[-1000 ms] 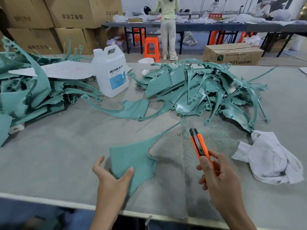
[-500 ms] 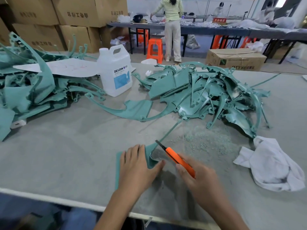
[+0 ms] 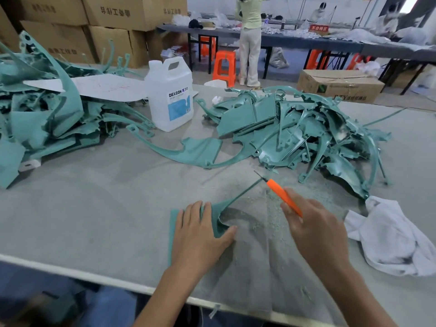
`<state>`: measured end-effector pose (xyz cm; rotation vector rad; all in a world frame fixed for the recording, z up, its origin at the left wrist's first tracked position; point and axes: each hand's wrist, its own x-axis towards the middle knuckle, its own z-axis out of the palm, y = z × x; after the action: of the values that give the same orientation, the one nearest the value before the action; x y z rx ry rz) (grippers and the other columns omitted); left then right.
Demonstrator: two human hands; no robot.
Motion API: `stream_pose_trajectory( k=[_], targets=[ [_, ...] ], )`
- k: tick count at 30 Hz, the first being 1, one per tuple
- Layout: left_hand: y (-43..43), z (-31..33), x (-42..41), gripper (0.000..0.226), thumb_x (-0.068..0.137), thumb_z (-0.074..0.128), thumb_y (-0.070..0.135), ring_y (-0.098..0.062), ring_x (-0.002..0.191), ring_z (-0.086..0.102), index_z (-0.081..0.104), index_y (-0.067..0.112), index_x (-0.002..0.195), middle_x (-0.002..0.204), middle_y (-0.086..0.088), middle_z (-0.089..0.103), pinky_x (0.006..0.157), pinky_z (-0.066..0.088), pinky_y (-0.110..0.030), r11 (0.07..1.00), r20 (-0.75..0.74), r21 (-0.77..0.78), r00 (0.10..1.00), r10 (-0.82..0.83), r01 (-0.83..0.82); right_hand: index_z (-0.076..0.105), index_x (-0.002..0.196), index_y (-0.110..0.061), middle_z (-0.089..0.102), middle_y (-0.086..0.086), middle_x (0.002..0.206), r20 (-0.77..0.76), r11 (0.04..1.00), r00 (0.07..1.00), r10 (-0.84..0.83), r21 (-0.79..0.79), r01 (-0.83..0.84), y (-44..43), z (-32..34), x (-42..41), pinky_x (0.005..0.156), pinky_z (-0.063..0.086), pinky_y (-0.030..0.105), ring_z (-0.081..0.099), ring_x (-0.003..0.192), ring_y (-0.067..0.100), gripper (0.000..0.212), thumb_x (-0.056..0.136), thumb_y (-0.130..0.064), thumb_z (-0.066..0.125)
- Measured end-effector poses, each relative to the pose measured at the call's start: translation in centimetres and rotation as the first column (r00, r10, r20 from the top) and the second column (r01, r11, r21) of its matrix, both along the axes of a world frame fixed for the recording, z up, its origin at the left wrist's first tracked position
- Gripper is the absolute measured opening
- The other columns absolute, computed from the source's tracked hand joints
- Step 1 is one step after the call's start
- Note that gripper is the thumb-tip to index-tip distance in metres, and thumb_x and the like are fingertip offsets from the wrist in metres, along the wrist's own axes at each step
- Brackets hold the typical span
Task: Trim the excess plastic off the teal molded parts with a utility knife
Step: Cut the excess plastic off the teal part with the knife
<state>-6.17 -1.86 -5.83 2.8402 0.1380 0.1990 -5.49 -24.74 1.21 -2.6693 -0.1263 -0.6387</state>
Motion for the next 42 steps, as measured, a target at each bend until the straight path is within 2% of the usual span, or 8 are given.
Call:
stream_pose_trajectory(
  k=[4, 8, 11, 16, 23, 32, 37, 42],
  targets=[
    [0.0, -0.2, 0.1, 0.107, 0.072, 0.009, 0.086, -0.018, 0.150, 0.013, 0.022, 0.022, 0.157, 0.162, -0.001, 0.022, 0.123, 0.003, -0.039, 1.000, 0.001, 0.008, 1.000, 0.013, -0.013, 0.046, 0.144, -0.048, 0.061, -0.006, 0.084, -0.132, 0.980, 0.973, 0.189, -0.045, -0.196, 3.7, -1.3, -2.4, 0.048, 0.052, 0.035, 0.060, 0.057, 0.020, 0.045, 0.099, -0.045, 0.049],
    [0.1, -0.2, 0.1, 0.105, 0.074, 0.013, 0.086, -0.018, 0.148, 0.017, 0.028, 0.021, 0.155, 0.159, -0.001, 0.026, 0.123, 0.006, -0.039, 1.000, 0.024, 0.017, 1.000, 0.013, -0.014, 0.038, 0.143, -0.059, 0.059, -0.009, 0.084, -0.190, 0.985, 0.971, 0.145, -0.061, -0.159, 2.1, -1.0, -1.2, 0.055, 0.052, 0.034, 0.062, 0.067, 0.019, 0.043, 0.101, -0.051, 0.041],
    [0.0, -0.4, 0.0, 0.102, 0.077, 0.016, 0.086, -0.019, 0.147, 0.018, 0.030, 0.020, 0.154, 0.158, -0.001, 0.028, 0.123, 0.009, -0.041, 1.000, 0.041, 0.013, 0.999, 0.001, -0.001, 0.053, 0.140, -0.041, 0.061, -0.005, 0.082, -0.002, 0.999, 0.999, -0.036, 0.008, 0.036, 0.5, 0.2, -0.3, 0.044, 0.039, 0.026, 0.051, 0.056, 0.016, 0.042, 0.098, -0.043, 0.051],
    [0.0, -0.6, 0.1, 0.104, 0.076, 0.014, 0.086, -0.019, 0.148, 0.016, 0.027, 0.020, 0.156, 0.161, -0.002, 0.026, 0.123, 0.005, -0.039, 1.000, 0.038, -0.001, 0.999, 0.009, -0.009, 0.058, 0.136, -0.037, 0.062, -0.002, 0.084, -0.004, 0.985, 0.988, 0.153, -0.082, -0.152, 3.9, -1.1, -2.6, 0.040, 0.046, 0.030, 0.058, 0.052, 0.021, 0.045, 0.092, -0.034, 0.066],
    [-0.1, -1.1, 0.2, 0.099, 0.079, 0.025, 0.085, -0.019, 0.146, 0.023, 0.035, 0.019, 0.152, 0.156, -0.002, 0.034, 0.123, 0.010, -0.041, 1.000, 0.075, -0.015, 0.997, 0.007, -0.006, 0.065, 0.134, -0.023, 0.064, 0.005, 0.093, 0.188, 0.995, 0.982, 0.030, -0.100, -0.011, 0.5, -0.5, -0.9, 0.043, 0.046, 0.031, 0.060, 0.057, 0.026, 0.043, 0.092, -0.034, 0.062],
    [0.0, -0.6, 0.1, 0.102, 0.079, 0.015, 0.085, -0.018, 0.149, 0.012, 0.024, 0.019, 0.156, 0.161, -0.002, 0.023, 0.124, 0.003, -0.040, 1.000, 0.027, -0.004, 1.000, -0.017, 0.017, 0.057, 0.141, -0.031, 0.063, 0.000, 0.098, 0.028, 0.999, 1.000, 0.001, 0.051, -0.002, 1.6, -3.1, -1.5, 0.047, 0.047, 0.033, 0.062, 0.062, 0.025, 0.049, 0.094, -0.029, 0.066],
    [0.0, -0.5, 0.1, 0.103, 0.078, 0.013, 0.084, -0.018, 0.150, 0.008, 0.019, 0.020, 0.158, 0.163, -0.001, 0.019, 0.124, -0.001, -0.039, 1.000, 0.009, 0.001, 1.000, -0.011, 0.011, 0.047, 0.142, -0.051, 0.062, -0.010, 0.105, -0.253, 0.958, 0.924, 0.286, 0.102, -0.269, 1.1, -3.8, -1.8, 0.070, 0.054, 0.041, 0.067, 0.087, 0.024, 0.046, 0.097, -0.046, 0.055],
    [0.0, -0.7, 0.2, 0.103, 0.078, 0.013, 0.086, -0.017, 0.150, 0.008, 0.019, 0.021, 0.158, 0.163, -0.001, 0.019, 0.124, -0.001, -0.039, 1.000, -0.006, -0.012, 1.000, -0.009, 0.009, 0.054, 0.142, -0.033, 0.058, -0.007, 0.090, -0.036, 0.986, 0.991, 0.131, 0.111, -0.126, -0.2, -3.2, -0.7, 0.049, 0.048, 0.032, 0.057, 0.059, 0.016, 0.047, 0.097, -0.043, 0.049]
  ],
)
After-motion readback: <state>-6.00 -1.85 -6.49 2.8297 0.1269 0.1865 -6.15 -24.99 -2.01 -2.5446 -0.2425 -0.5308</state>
